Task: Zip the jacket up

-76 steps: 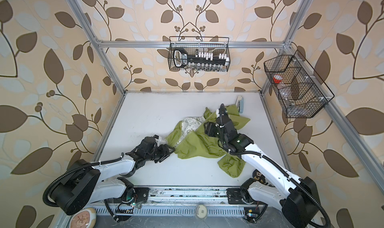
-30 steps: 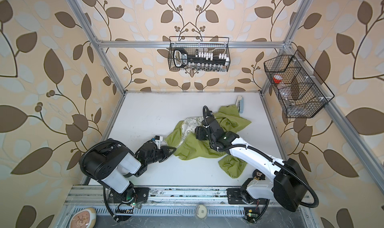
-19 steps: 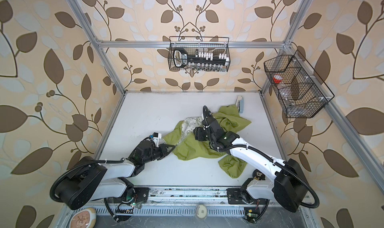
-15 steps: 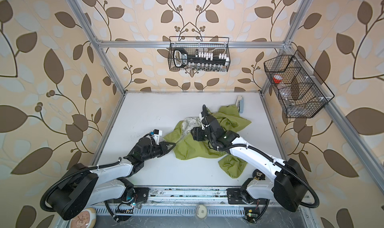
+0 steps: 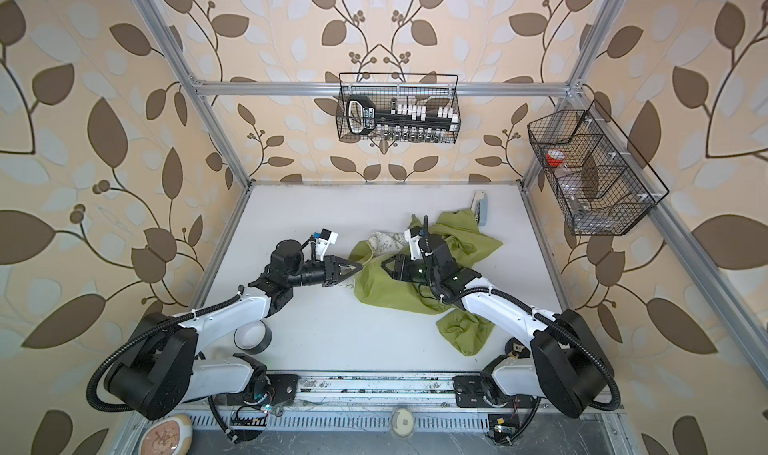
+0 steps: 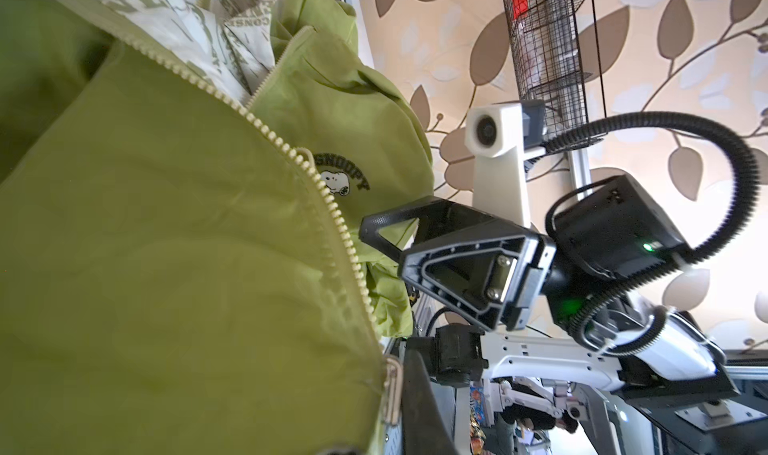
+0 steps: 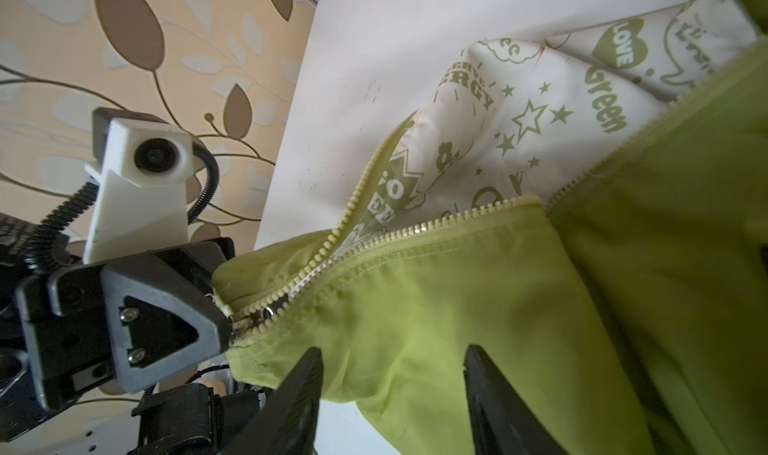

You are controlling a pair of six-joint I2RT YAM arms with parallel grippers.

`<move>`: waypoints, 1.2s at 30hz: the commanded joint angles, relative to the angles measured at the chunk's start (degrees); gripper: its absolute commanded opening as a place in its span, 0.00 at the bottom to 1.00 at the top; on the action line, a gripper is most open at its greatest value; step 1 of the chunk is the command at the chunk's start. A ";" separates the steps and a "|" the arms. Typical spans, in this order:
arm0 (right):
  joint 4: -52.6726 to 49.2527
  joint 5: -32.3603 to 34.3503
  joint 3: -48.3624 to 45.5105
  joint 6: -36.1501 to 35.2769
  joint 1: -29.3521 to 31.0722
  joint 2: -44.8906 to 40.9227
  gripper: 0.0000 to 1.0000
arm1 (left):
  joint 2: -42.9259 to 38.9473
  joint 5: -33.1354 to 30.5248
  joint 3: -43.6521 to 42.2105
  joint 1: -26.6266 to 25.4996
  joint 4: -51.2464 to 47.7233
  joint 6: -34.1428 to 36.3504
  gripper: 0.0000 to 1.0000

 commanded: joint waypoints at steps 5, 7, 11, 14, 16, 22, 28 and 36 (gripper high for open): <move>17.76 -8.29 -1.18 10.53 -0.89 1.20 0.44 | 0.65 7.04 4.19 0.00 4.06 -3.44 0.00; 21.27 -9.39 -1.18 13.05 -0.92 3.03 0.44 | 0.77 7.26 4.72 -0.02 3.49 -3.33 0.00; 30.38 -11.48 -2.08 19.06 0.11 6.59 0.44 | 0.69 7.49 5.54 -0.12 2.27 -2.94 0.00; 35.85 -11.99 -3.39 22.74 1.01 8.40 0.45 | 0.43 7.44 6.17 -0.10 1.02 -2.30 0.00; 37.55 -11.61 -4.24 24.10 1.61 9.01 0.48 | 0.43 7.53 6.37 -0.10 1.08 -2.45 0.00; 40.02 -10.38 -6.33 26.37 3.36 9.57 0.60 | 0.74 7.78 6.66 -0.10 1.18 -2.56 0.00; 46.49 -9.26 -7.94 30.79 4.00 10.94 0.65 | 0.95 8.09 6.36 -0.27 1.76 -3.03 0.00; 50.61 -9.59 -7.64 33.35 3.80 14.16 0.61 | 0.48 6.72 4.49 -1.07 2.99 -4.02 0.00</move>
